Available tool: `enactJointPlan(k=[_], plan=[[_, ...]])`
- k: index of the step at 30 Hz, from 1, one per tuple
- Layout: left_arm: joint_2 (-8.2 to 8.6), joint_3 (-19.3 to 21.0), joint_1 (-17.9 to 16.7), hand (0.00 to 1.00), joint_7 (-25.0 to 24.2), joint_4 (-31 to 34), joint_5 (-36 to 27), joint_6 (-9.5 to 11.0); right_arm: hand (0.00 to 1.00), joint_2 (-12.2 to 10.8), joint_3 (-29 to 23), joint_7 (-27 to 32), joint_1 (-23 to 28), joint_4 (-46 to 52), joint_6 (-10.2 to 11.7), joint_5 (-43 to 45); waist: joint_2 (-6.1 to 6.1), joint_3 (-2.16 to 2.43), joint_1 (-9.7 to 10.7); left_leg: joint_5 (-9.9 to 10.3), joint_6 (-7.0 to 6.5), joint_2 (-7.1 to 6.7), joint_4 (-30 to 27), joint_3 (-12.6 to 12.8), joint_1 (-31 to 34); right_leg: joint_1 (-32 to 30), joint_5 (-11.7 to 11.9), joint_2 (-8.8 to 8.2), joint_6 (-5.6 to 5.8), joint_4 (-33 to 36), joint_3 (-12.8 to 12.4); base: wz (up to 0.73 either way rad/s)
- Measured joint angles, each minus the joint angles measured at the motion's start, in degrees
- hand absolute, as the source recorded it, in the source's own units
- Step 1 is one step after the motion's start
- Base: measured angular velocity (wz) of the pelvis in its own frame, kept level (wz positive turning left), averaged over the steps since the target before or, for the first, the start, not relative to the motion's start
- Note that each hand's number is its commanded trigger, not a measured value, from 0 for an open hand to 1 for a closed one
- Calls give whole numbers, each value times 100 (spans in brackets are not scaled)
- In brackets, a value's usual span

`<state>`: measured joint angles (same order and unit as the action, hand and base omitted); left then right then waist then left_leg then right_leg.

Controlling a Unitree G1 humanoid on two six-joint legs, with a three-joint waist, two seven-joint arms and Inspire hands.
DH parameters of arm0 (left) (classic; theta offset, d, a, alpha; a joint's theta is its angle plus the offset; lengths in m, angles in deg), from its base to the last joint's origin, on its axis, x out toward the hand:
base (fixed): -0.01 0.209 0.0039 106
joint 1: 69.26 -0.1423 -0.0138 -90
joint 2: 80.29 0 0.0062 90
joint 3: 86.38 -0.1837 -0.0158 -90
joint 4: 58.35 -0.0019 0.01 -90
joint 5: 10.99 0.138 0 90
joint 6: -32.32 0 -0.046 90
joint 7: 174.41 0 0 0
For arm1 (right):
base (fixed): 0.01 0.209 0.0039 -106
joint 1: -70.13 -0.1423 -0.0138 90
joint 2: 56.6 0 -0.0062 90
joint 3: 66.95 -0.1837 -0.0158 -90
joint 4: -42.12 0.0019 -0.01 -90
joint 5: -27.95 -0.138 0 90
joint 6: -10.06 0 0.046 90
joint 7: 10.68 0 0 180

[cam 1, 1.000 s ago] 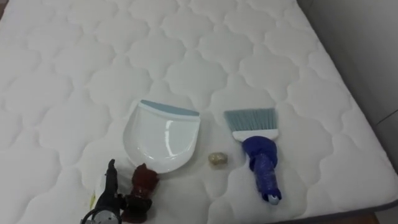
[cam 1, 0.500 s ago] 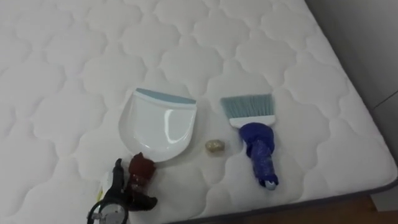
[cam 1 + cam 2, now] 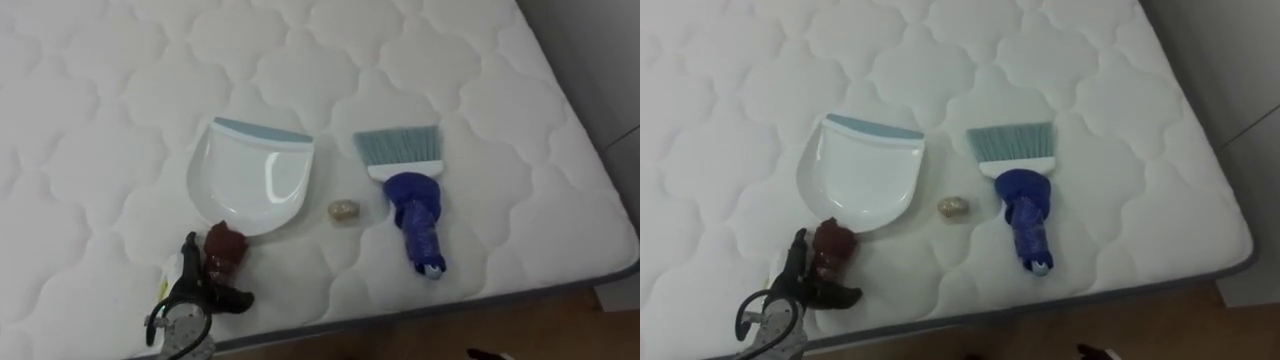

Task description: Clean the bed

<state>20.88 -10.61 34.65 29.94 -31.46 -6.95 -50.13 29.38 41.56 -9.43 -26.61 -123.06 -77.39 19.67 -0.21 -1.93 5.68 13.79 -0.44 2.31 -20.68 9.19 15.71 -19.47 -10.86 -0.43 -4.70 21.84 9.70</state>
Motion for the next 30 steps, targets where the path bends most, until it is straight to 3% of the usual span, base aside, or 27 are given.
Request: enactJointPlan(k=[1, 2, 3, 7, 13, 15, 20, 25, 30], plan=[[22, 22, 22, 7, 47, -12, -1, -14, 0, -5, 35, 6, 2, -7, -3, 0, -2, -1, 20, 0, 0, -3, -6, 19, 22, -28, 0, -6, 0, 20, 1, 0], [34, 32, 39, 71, 99, -13, 0, -14, 0, -5, 57, 21, -12, -3, -3, -13, -5, -3, 31, -4, -7, -6, -13, 20, 70, -81, 0, -13, 0, 40, 0, 0], [40, 31, 48, 100, 120, -16, 0, -13, 0, -10, 53, 33, -16, -3, -5, -14, -10, -6, 32, -8, -13, -10, -13, 12, 86, -100, 0, -18, 0, 52, 1, 0], [71, 46, 198, 100, 378, -111, -4, -26, 0, -30, 68, 75, -19, 17, -9, -54, -21, -15, 52, -9, -15, -12, -120, 18, 254, -247, -3, -40, -4, 134, 9, 3], [-278, 62, 496, 100, 654, -231, -6, -52, 0, -6, 96, 144, -8, 205, -17, -61, -75, -64, 78, -22, -39, -85, -307, 22, 497, -581, -109, -165, -26, 484, -1, 2], [-293, 44, 598, 100, 669, -291, -16, -107, 0, -6, 128, 185, -10, 250, -42, -78, -62, -78, 122, -38, -65, -101, -316, 21, 534, -626, -117, -188, -23, 530, -3, 6], [-413, 49, 1062, 100, 912, -631, -117, -264, 0, -2, 172, 356, -64, 414, -137, -195, -3, -164, 224, -34, -86, -106, -507, 29, 873, -967, -115, -228, -24, 709, -17, 0], [-406, 84, 1133, 100, 922, -664, -131, -370, 0, -10, 259, 372, -102, 414, -224, -243, 6, -173, 237, -33, -86, -109, -529, 136, 974, -1148, -132, -246, -37, 821, -107, -9], [-105, 210, 1142, 100, 811, -755, -232, -384, 0, -46, 274, 488, -110, 410, -253, -316, 6, -173, 260, -33, -85, -92, -663, 151, 1077, -1199, -133, -246, -39, 860, -114, -1]])
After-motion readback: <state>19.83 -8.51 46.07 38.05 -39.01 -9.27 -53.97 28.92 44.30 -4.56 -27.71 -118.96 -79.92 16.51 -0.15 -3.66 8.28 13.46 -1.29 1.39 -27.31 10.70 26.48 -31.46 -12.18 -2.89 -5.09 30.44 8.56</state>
